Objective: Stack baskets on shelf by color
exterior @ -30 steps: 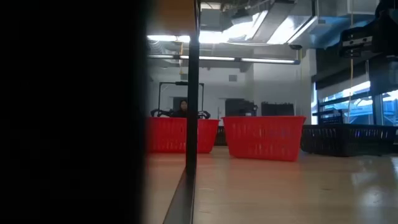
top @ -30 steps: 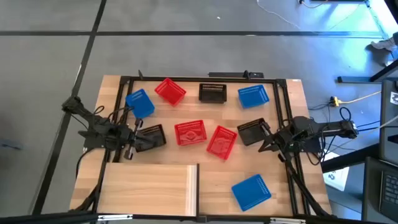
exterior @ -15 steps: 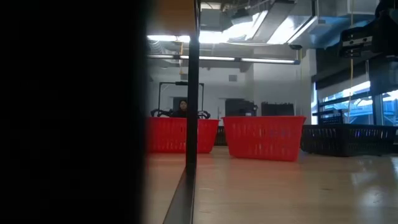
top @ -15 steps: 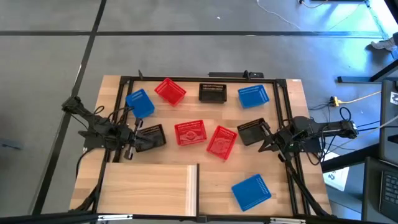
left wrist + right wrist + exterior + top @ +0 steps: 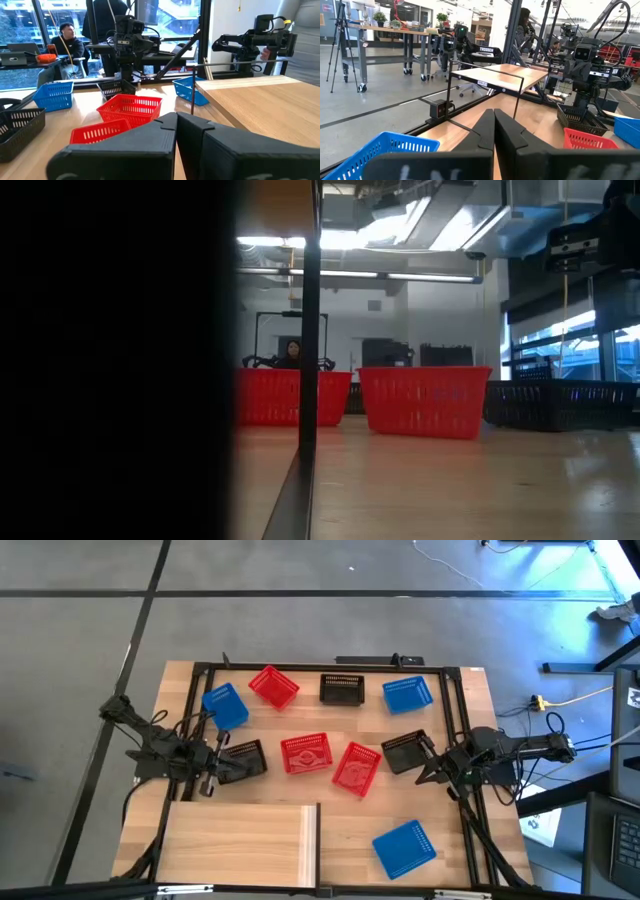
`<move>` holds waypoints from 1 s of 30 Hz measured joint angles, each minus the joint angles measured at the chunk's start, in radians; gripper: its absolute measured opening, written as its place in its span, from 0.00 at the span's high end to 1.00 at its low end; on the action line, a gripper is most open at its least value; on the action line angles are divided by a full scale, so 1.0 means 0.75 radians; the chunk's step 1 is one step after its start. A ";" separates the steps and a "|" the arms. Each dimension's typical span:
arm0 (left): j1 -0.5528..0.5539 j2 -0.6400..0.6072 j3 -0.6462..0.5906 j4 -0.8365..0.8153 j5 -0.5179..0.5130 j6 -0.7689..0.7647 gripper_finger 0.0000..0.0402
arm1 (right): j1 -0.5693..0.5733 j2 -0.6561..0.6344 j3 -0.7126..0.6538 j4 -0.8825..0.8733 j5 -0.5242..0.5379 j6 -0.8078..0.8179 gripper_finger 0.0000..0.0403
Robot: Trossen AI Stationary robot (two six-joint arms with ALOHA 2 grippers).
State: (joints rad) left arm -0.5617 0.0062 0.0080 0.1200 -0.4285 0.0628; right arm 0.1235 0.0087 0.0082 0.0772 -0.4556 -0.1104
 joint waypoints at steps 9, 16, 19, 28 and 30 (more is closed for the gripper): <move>0.000 0.000 0.000 0.000 0.000 0.000 1.00 | 0.000 0.000 0.000 0.001 0.032 0.175 1.00; 0.000 0.000 0.000 0.000 0.000 0.000 1.00 | 0.000 0.001 -0.001 0.021 0.230 0.246 1.00; 0.000 0.000 0.000 0.000 0.000 0.000 1.00 | 0.000 0.001 0.016 0.052 0.302 0.285 1.00; 0.001 0.000 0.000 0.000 0.000 0.000 1.00 | 0.001 0.165 0.404 -0.314 0.533 0.239 1.00; 0.000 0.000 0.000 0.000 0.000 0.000 1.00 | 0.000 0.279 0.528 -0.424 0.611 0.231 1.00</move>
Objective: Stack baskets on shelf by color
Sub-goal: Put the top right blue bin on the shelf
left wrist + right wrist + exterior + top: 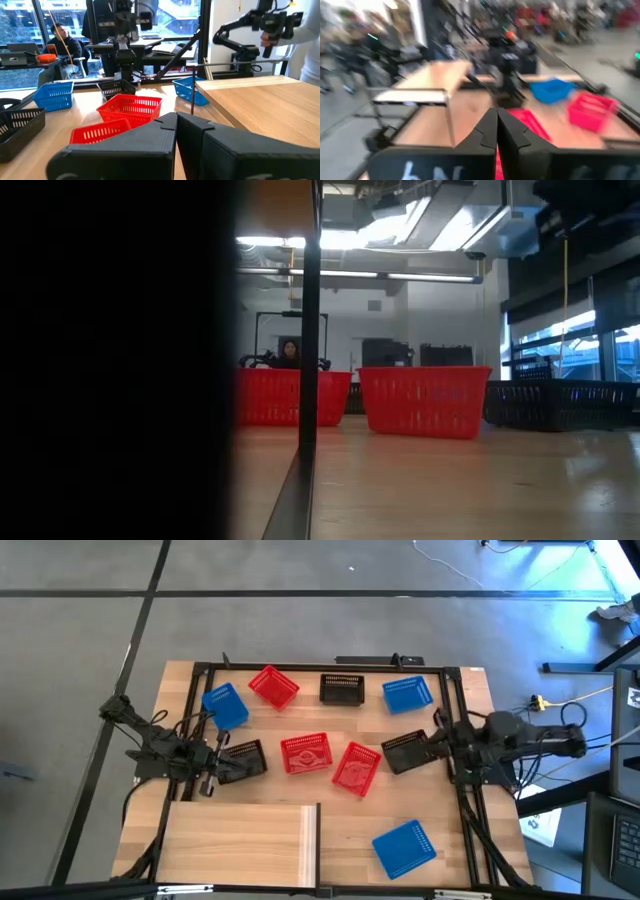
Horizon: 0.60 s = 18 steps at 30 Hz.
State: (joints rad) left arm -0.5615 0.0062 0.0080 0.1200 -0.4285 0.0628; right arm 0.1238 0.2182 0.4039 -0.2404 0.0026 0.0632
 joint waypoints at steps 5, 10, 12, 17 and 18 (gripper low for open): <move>0.000 0.000 0.000 0.001 0.000 0.000 1.00 | 0.000 0.332 0.268 -0.151 0.200 0.087 1.00; 0.000 0.000 0.000 0.000 0.000 0.000 1.00 | -0.001 0.663 0.548 -0.420 0.407 0.341 1.00; 0.000 0.000 0.000 0.000 0.000 0.000 1.00 | -0.002 0.775 0.669 -0.534 0.434 0.480 1.00; 0.000 0.000 0.000 0.001 0.000 0.000 1.00 | -0.025 0.990 0.939 -0.820 0.438 0.884 1.00; 0.000 0.000 0.000 0.001 0.000 0.000 1.00 | -0.025 1.025 0.984 -0.869 0.438 0.933 1.00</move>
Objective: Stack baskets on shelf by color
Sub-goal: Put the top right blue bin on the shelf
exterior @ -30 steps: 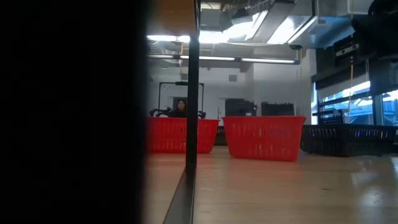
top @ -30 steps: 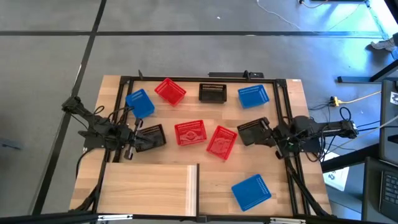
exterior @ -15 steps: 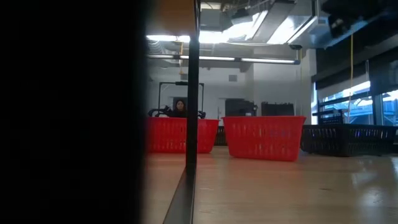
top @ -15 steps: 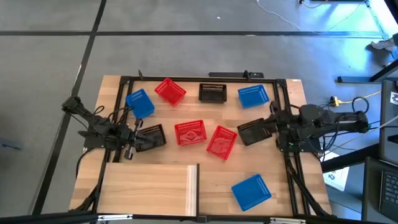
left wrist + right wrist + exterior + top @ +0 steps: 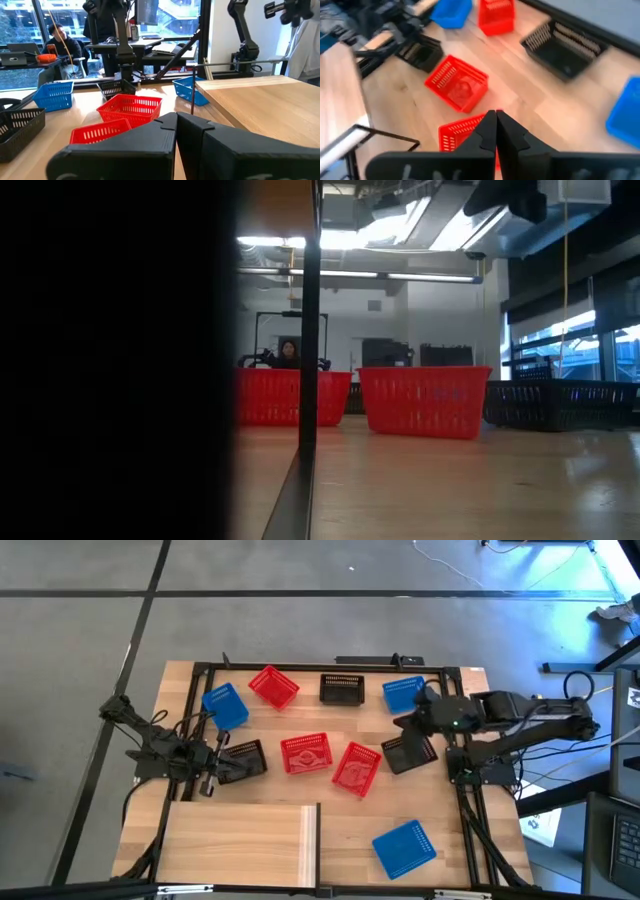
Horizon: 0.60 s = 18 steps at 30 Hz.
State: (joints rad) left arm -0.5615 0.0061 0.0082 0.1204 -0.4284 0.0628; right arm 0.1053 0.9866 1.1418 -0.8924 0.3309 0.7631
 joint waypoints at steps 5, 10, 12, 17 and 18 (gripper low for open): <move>0.000 0.000 0.000 0.002 -0.047 0.001 1.00 | 0.000 0.120 0.137 -0.111 -0.014 0.055 1.00; 0.000 0.001 0.062 0.005 -0.148 -0.009 1.00 | -0.011 0.188 0.152 -0.094 -0.089 0.094 1.00; 0.000 0.003 0.105 -0.012 -0.164 0.000 1.00 | -0.033 0.209 0.152 -0.103 -0.160 0.100 1.00; 0.000 0.008 0.259 -0.182 -0.218 -0.006 1.00 | -0.129 0.247 0.152 -0.110 -0.239 0.144 0.97; 0.000 0.015 0.286 -0.220 -0.218 -0.007 1.00 | -0.152 0.251 0.152 -0.117 -0.262 0.140 0.96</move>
State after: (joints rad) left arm -0.5613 0.0174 0.2224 -0.0447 -0.5920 0.0578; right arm -0.0084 1.1745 1.2556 -0.9800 0.1347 0.8685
